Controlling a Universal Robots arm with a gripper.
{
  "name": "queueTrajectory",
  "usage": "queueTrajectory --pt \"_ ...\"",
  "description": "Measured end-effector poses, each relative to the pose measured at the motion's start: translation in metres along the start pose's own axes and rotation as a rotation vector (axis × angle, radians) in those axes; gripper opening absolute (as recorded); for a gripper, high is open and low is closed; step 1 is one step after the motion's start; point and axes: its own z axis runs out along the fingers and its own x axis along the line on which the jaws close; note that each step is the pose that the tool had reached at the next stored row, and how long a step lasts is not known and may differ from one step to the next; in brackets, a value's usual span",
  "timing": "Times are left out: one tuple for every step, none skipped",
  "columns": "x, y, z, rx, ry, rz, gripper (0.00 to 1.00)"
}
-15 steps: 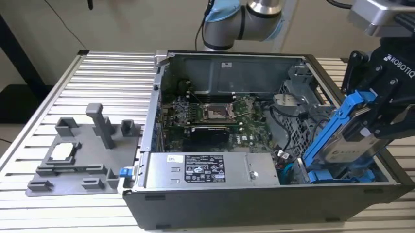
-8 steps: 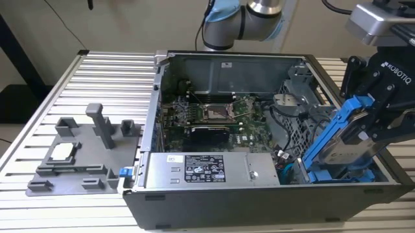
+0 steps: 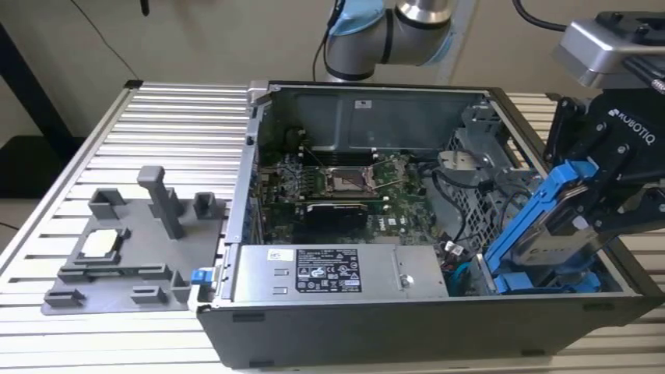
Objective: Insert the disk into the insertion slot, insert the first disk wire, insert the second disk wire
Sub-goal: 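Insert the disk into the insertion slot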
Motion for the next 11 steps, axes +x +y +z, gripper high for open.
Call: queueTrajectory --pt "0.0 -0.0002 0.0011 0.0 -0.0015 -0.001 0.33" --pt "0.0 -0.0003 0.0021 0.0 -0.0029 -0.001 0.33" --pt "0.0 -0.0003 0.0033 0.0 -0.0048 -0.002 0.33" --pt "0.0 -0.0004 0.0044 0.0 -0.0066 -0.003 0.33" --pt "0.0001 -0.0004 0.0055 0.0 -0.0085 -0.004 0.33" --pt "0.0 -0.0005 0.0066 0.0 -0.0102 -0.004 0.33" --pt "0.0 -0.0005 0.0078 0.0 -0.0119 -0.005 0.33" --pt "0.0 -0.0006 0.009 0.0 -0.0135 -0.006 0.33" --pt "0.0 -0.0007 0.0104 0.0 -0.0148 -0.007 0.33" --pt "0.0 -0.0007 0.0118 0.0 -0.0157 -0.007 0.33" --pt "-0.0001 -0.0008 0.0134 0.0 -0.0162 -0.008 0.33"
